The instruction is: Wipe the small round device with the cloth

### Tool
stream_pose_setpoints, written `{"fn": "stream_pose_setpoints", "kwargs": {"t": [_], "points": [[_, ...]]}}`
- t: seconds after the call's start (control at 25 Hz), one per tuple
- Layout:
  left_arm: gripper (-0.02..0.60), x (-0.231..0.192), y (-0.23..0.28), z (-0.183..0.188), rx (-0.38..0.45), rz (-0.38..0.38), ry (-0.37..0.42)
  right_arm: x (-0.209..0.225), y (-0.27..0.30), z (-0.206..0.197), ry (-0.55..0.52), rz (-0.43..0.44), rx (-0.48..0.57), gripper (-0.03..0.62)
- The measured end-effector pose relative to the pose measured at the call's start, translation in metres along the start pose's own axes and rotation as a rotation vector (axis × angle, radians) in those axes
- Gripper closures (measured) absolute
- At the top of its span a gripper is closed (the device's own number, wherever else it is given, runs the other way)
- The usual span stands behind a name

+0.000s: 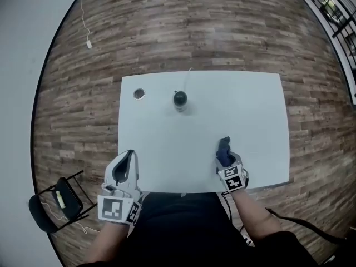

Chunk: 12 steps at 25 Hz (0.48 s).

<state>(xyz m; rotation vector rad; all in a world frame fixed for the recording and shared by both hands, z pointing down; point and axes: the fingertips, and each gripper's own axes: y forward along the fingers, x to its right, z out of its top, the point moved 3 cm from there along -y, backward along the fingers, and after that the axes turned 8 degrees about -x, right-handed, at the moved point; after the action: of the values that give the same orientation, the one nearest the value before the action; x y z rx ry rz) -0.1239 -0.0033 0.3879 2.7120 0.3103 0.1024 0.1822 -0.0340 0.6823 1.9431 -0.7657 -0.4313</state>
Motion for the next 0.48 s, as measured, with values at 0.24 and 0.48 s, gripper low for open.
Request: {"fn": "stream_pose_setpoints", "kwargs": {"t": [0.24, 0.48], "points": [[0.575, -0.033, 0.006, 0.009, 0.036, -0.013, 0.006, 0.006, -0.001, 0.048, 0.046, 0.044, 0.046, 0.464], [0.575, -0.079, 0.012, 0.003, 0.051, 0.029, -0.040, 0.003, -0.024, 0.175, -0.094, 0.014, 0.243, 0.465]]}}
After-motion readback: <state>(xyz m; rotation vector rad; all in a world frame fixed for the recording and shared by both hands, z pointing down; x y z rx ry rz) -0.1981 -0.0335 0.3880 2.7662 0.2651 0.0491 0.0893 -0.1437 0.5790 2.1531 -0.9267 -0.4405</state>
